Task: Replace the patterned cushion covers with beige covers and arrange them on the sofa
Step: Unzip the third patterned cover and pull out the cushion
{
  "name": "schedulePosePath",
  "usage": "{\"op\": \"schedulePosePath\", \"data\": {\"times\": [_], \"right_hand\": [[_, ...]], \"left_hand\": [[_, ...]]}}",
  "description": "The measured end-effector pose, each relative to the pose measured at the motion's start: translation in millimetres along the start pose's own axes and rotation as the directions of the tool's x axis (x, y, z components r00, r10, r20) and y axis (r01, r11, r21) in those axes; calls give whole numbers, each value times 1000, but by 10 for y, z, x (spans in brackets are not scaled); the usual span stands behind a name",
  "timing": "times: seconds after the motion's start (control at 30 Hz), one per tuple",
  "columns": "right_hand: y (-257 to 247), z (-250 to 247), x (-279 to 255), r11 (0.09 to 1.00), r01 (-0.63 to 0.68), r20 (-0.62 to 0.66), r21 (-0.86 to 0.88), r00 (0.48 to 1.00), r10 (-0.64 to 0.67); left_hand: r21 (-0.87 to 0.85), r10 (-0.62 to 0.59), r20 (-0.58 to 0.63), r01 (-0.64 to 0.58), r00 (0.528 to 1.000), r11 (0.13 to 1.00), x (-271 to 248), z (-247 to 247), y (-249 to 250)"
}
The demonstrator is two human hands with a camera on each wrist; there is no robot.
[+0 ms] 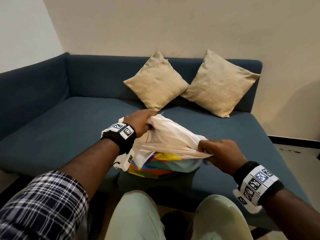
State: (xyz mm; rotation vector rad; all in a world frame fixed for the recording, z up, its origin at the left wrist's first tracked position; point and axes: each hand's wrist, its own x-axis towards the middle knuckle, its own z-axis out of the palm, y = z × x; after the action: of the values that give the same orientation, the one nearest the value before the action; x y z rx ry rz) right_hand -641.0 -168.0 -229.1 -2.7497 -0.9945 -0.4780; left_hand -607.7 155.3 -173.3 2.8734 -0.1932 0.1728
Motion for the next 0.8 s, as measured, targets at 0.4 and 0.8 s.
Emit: {"op": "schedulePosePath", "data": {"times": [0.4,0.8], "right_hand": [[578,486,-470,781,-468,58,412,869,491],[-313,287,530,438,-245,-94,865,778,621]], "left_hand": [[157,-114,-138,135,984,978,-86,208,-258],[9,294,-196,-298,936,955,-23,259,608]]}}
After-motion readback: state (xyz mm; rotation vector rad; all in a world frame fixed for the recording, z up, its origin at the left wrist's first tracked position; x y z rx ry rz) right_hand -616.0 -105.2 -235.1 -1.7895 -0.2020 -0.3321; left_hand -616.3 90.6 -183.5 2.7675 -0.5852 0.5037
